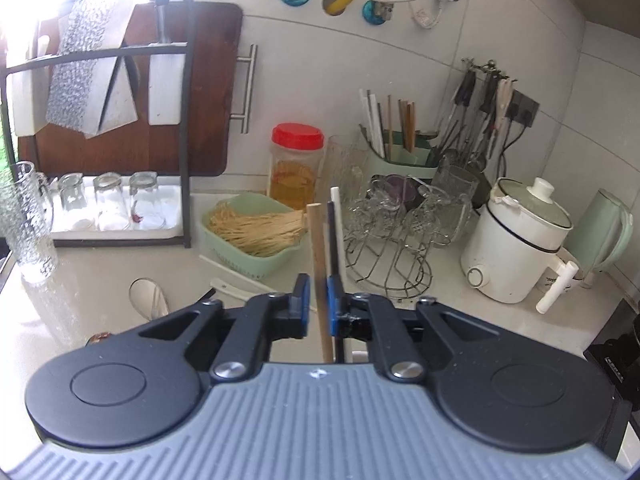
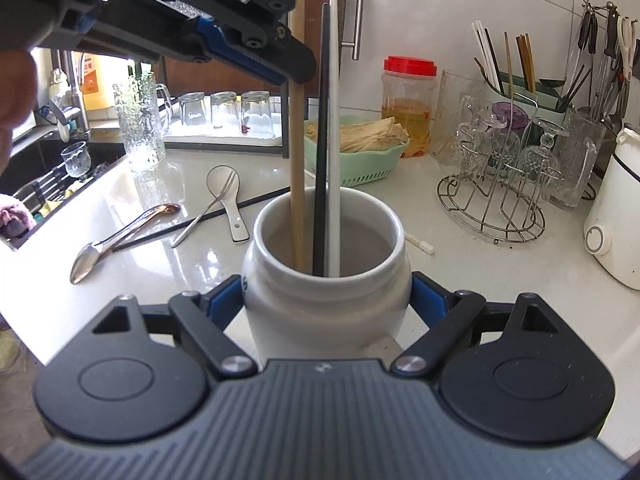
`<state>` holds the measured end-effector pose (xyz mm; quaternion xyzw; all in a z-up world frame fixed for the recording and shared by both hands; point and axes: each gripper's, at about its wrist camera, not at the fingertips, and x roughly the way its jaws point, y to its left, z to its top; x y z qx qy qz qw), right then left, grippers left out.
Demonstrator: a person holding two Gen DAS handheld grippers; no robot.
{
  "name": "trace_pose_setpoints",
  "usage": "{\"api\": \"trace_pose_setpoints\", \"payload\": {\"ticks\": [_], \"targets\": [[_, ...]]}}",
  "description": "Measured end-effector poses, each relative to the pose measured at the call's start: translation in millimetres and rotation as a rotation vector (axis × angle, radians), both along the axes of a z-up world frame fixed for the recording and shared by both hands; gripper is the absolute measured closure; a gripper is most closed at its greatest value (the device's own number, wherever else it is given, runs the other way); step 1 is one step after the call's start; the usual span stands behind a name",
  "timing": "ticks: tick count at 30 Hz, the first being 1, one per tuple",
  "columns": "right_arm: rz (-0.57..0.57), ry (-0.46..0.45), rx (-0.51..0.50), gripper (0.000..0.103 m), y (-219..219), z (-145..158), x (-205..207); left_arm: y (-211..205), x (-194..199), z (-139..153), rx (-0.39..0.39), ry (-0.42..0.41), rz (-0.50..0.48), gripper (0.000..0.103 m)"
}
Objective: Organize utensils
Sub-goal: 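Lower the wooden chopstick into the jar and open the left tool, then move the left tool to the silver spoon and grasp its handle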
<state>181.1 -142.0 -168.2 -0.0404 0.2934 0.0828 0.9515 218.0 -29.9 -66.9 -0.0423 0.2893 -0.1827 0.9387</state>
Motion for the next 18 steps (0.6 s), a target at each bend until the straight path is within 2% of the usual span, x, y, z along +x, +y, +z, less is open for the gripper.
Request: {"api": "trace_pose_setpoints", "payload": {"ticks": [3,6,12,18], "targets": [[0.001,0.002,0.001,0.013,0,0,0,7,1,2,-0.009,0.031,0.027,0.070],[0.003,0.004,0.001,0.013,0,0,0,18,-3,5,-0.028,0.040,0.049,0.069],[0.009,0.007,0.003,0.013,-1,0,0,44,-18,10,-0.014,0.036,0.112,0.069],[0.016,0.017,0.006,0.013,-2,2,2,76,-37,3,-0.004,0.078,0.193,0.069]]}}
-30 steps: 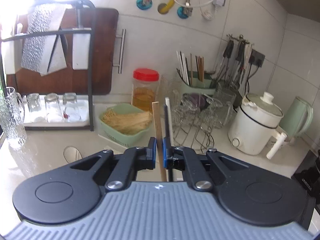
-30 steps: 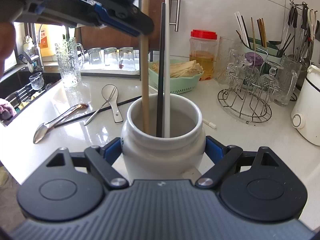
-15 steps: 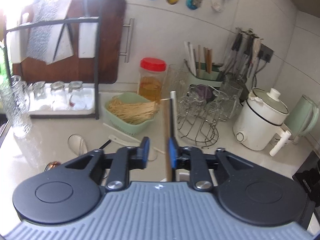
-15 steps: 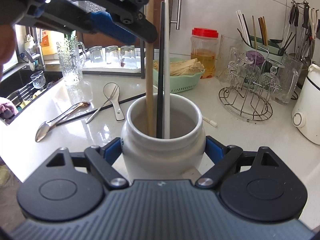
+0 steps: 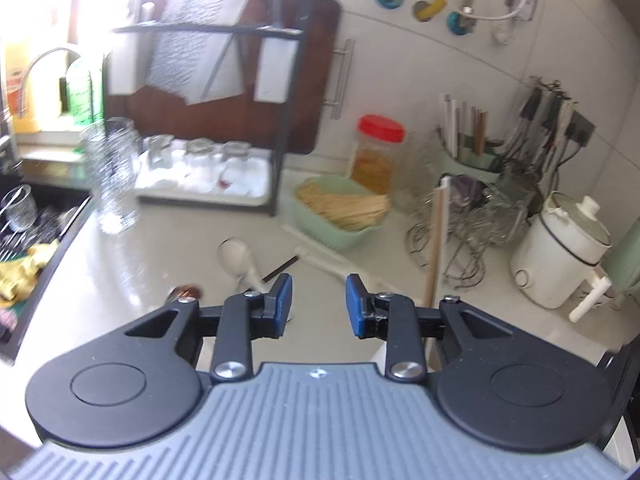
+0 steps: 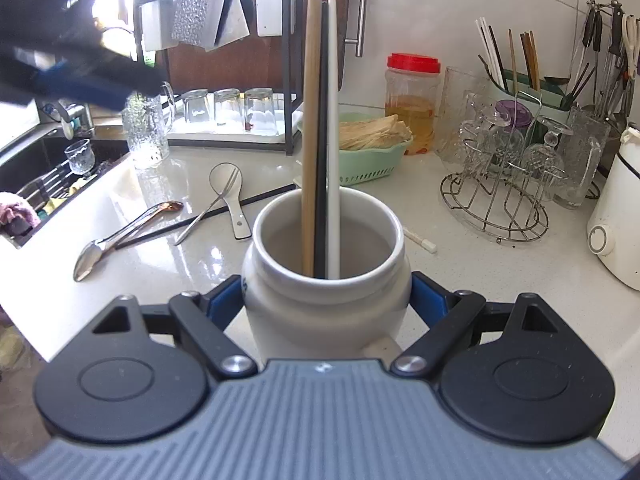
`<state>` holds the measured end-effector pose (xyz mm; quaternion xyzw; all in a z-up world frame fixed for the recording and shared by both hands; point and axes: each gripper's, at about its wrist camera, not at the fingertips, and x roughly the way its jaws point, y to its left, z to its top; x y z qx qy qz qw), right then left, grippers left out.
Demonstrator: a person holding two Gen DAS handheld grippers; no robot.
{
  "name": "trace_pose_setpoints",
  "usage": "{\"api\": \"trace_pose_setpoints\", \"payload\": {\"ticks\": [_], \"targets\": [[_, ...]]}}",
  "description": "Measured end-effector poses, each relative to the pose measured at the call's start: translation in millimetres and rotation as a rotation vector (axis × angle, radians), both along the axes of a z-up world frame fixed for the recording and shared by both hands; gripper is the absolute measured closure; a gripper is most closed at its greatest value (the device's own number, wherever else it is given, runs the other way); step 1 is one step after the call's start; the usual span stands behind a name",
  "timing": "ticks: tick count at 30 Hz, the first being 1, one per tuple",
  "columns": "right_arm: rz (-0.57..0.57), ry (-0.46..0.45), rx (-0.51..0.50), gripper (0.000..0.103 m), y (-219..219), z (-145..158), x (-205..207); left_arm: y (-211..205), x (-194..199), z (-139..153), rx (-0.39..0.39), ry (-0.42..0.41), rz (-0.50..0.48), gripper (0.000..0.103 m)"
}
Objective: Organize utensils
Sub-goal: 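Move the left tool to the silver spoon and grasp its handle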
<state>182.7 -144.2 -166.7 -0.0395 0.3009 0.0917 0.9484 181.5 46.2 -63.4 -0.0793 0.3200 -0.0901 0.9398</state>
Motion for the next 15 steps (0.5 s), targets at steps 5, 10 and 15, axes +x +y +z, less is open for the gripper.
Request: {"api": "trace_pose_setpoints", "payload": {"ticks": [5,10,15], "targets": [[0.016,0.003,-0.005,0.013,-1,1,0,16,-15,-8,0.030,0.026,0.029,0.069],[0.020,0.001,-0.004,0.013,-1,0,0,28,-22,-14,0.027,0.058,0.067,0.069],[0.026,-0.001,-0.002,0.013,-2,0,-1,39,-29,-21,0.035,0.082,0.103,0.069]]}}
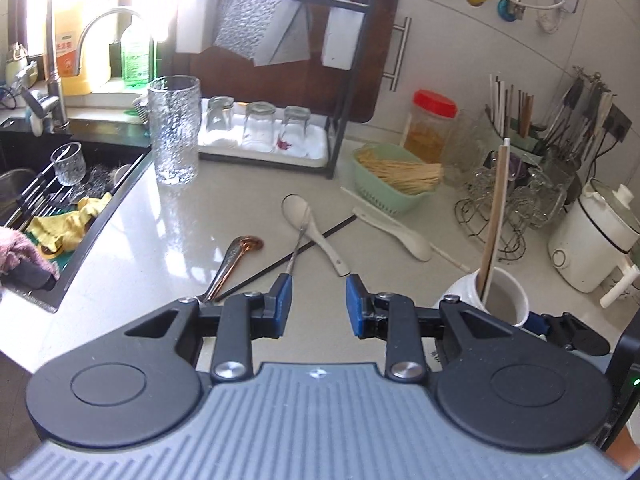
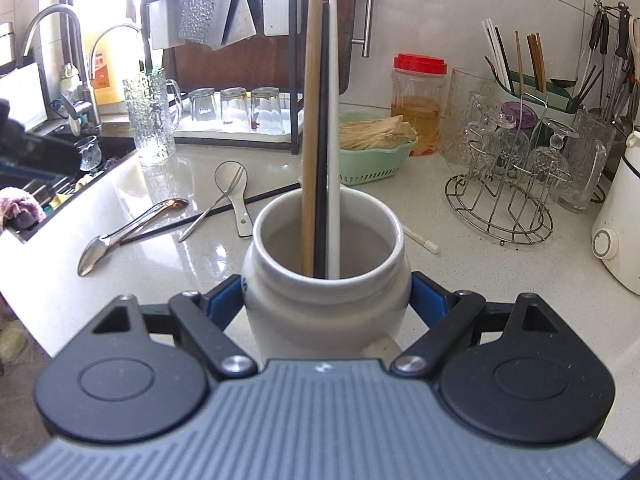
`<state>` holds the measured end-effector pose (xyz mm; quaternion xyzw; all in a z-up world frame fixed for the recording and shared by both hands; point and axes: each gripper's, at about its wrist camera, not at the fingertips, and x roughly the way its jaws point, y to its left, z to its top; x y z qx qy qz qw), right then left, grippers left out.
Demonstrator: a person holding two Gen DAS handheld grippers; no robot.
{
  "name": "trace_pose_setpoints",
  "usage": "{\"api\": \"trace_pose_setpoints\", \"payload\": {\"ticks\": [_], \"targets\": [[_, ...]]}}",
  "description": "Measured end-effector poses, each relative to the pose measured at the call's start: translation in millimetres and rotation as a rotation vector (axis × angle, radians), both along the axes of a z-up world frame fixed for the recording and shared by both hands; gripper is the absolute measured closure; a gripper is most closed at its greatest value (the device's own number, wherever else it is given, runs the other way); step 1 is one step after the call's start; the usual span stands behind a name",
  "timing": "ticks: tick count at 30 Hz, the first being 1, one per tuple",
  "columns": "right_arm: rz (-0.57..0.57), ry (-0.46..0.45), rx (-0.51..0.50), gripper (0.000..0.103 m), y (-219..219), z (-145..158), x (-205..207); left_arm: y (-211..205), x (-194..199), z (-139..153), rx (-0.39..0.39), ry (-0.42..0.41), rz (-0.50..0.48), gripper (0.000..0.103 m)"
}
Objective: Organize utensils
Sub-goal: 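Move the left tool to the silver spoon and grasp its handle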
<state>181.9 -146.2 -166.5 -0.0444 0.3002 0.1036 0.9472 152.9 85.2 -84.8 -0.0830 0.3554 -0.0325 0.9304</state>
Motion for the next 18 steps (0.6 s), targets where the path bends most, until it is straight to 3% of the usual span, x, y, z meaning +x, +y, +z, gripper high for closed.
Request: {"api": "trace_pose_setpoints", "payload": {"ticks": [9,18], "targets": [[0.018,0.010,-0.004,0.013,-2,1,2,28,17,-26,0.062,0.088,0.072,0.069],[0.019,0.027,-0.010,0.013,-1,3,4,60,76,-62,0.094,0.167,0.062,0.069]]}}
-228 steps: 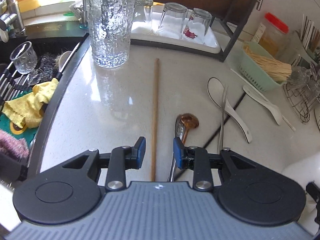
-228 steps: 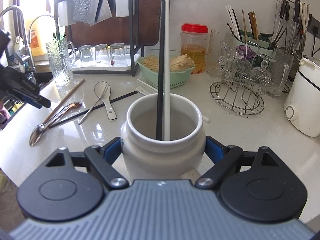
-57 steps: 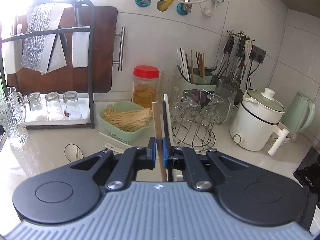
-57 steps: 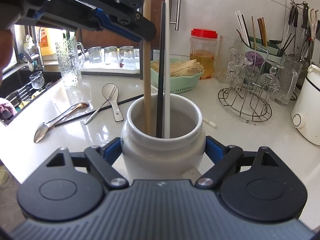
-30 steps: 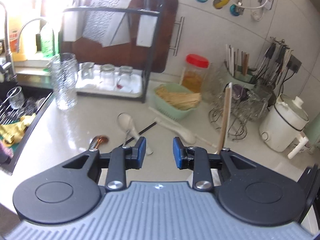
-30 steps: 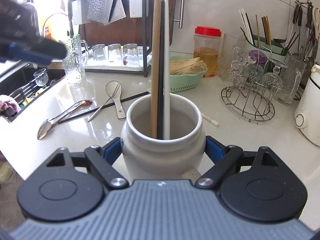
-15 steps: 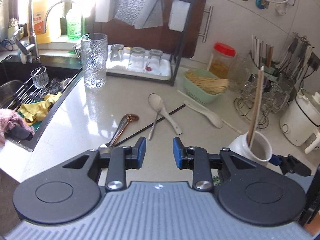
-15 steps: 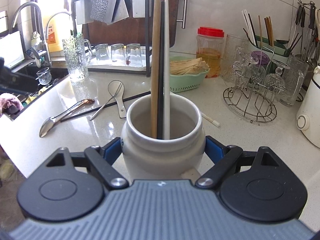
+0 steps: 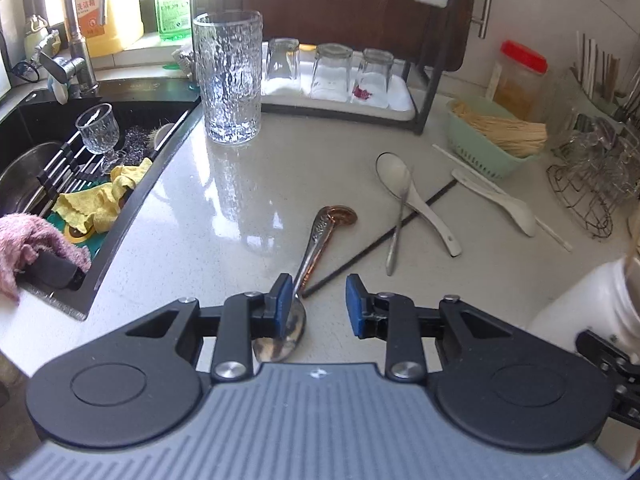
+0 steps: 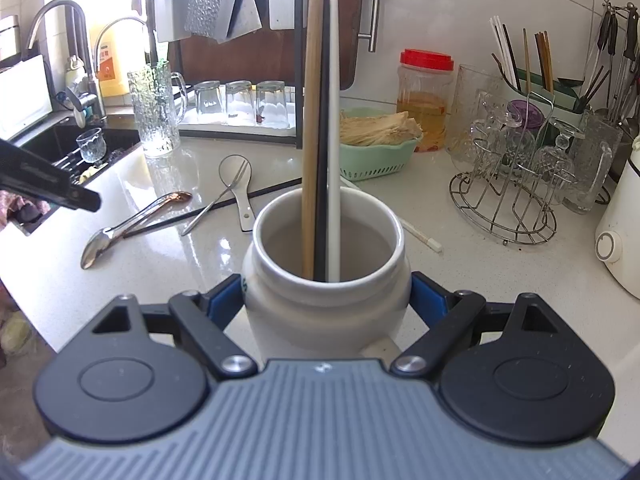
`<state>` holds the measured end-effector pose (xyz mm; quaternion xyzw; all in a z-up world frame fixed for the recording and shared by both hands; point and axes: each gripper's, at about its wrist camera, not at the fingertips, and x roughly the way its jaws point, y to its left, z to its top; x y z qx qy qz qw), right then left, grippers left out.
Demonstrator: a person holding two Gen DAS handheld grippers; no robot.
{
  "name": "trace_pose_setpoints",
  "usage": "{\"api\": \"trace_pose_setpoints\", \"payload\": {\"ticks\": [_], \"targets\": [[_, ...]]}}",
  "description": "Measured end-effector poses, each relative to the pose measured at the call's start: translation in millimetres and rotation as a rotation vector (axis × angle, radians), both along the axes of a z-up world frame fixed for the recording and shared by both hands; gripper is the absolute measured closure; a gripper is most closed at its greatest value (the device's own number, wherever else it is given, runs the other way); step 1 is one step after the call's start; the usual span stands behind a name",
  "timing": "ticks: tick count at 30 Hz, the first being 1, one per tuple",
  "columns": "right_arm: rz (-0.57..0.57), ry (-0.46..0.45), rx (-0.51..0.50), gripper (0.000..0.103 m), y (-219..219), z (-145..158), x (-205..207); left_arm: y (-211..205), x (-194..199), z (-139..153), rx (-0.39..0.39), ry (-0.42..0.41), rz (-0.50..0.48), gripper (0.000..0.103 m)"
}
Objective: Organize utensils
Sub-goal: 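Move the left tool to the silver spoon and grasp its handle, then lift the silver spoon upright with the left tool toward the jar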
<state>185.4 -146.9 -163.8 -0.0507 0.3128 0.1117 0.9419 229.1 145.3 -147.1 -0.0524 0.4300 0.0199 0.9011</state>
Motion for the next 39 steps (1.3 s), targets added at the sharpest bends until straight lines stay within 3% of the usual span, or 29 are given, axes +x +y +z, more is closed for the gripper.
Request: {"api": "trace_pose_setpoints", "payload": {"ticks": [7,16,20,24,32,39], "targets": [[-0.008,0.016,-0.007,0.013,2,1,2,11,45,-30,0.015,0.052,-0.033,0.072],[-0.027,0.012,-0.007,0.013,4,1,0,17,68,-51,0.017,0.106,-0.085,0.082],[-0.032,0.008,-0.008,0.013,5,0,-1,18,71,-51,-0.010,0.098,-0.092,0.084],[-0.029,0.006,-0.009,0.013,4,0,-1,12,76,-55,0.006,0.114,-0.115,0.094],[-0.030,0.005,-0.010,0.013,4,1,-1,5,71,-52,0.034,0.118,-0.149,0.097],[-0.028,-0.007,-0.011,0.013,4,-1,-2,5,57,-29,0.028,0.075,-0.135,0.097]]}}
